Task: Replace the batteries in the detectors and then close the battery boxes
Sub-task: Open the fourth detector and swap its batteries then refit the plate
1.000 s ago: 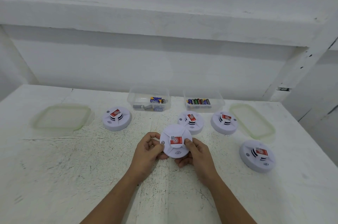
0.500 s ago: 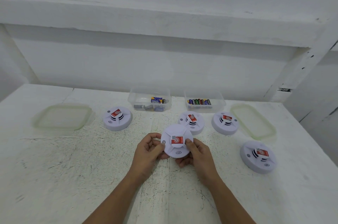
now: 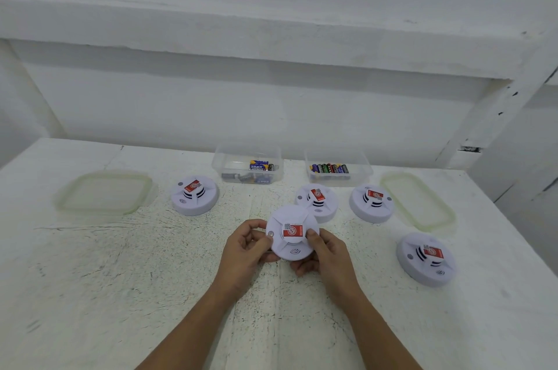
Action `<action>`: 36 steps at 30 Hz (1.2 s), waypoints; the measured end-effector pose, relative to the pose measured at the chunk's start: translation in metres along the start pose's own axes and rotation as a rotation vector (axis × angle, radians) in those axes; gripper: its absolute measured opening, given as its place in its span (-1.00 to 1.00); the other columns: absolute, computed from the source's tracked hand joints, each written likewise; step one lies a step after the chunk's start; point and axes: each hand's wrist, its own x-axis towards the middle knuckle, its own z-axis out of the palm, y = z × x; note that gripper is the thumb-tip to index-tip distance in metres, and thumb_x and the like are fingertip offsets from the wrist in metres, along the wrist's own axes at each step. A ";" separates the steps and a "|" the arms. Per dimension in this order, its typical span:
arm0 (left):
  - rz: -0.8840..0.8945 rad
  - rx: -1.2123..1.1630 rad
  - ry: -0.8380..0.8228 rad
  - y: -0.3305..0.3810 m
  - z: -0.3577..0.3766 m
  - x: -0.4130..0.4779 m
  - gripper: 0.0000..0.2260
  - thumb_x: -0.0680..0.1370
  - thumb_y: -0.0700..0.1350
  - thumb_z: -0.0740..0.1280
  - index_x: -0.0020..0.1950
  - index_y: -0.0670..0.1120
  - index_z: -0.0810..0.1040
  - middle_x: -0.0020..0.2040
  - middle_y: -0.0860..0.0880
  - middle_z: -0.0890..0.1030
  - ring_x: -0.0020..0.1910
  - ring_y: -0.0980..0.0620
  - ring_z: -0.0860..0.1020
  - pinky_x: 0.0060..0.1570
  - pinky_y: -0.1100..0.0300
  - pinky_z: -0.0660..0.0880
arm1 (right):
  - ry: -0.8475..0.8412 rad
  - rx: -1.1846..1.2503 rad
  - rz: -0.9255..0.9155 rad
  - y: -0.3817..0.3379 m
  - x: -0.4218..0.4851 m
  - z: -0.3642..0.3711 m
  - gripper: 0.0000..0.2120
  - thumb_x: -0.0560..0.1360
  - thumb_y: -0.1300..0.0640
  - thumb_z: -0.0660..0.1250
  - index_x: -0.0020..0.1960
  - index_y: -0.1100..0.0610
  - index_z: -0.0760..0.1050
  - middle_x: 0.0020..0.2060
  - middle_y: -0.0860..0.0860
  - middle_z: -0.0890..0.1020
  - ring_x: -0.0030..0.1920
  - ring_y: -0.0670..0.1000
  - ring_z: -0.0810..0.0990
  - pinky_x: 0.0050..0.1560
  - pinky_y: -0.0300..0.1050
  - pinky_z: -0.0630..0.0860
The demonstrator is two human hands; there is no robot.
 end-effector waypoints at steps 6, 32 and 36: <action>0.007 0.014 -0.002 0.000 0.000 -0.001 -0.85 0.53 -0.40 0.28 0.04 -0.24 0.54 -0.25 -0.19 0.58 -0.25 -0.04 0.63 -0.18 -0.01 0.63 | 0.002 -0.009 -0.001 0.001 0.000 0.000 -0.70 0.61 0.08 0.19 -0.04 0.28 0.58 -0.30 0.27 0.66 -0.39 0.22 0.59 -0.35 0.00 0.57; 0.011 0.030 0.005 -0.006 -0.002 0.002 -0.84 0.54 -0.38 0.28 0.10 -0.27 0.52 -0.18 -0.30 0.55 -0.18 -0.13 0.63 -0.11 -0.09 0.63 | 0.013 -0.025 -0.005 0.002 0.000 0.000 -0.73 0.61 0.11 0.19 -0.05 0.24 0.59 -0.32 0.23 0.67 -0.42 0.18 0.59 -0.36 -0.03 0.55; 0.010 0.015 0.005 -0.006 -0.003 0.003 -0.84 0.53 -0.38 0.28 0.09 -0.26 0.53 -0.17 -0.30 0.56 -0.18 -0.16 0.63 -0.12 -0.07 0.62 | 0.011 -0.023 0.001 0.001 0.000 0.000 -0.73 0.61 0.11 0.19 -0.04 0.25 0.59 -0.31 0.23 0.67 -0.42 0.17 0.60 -0.36 -0.03 0.56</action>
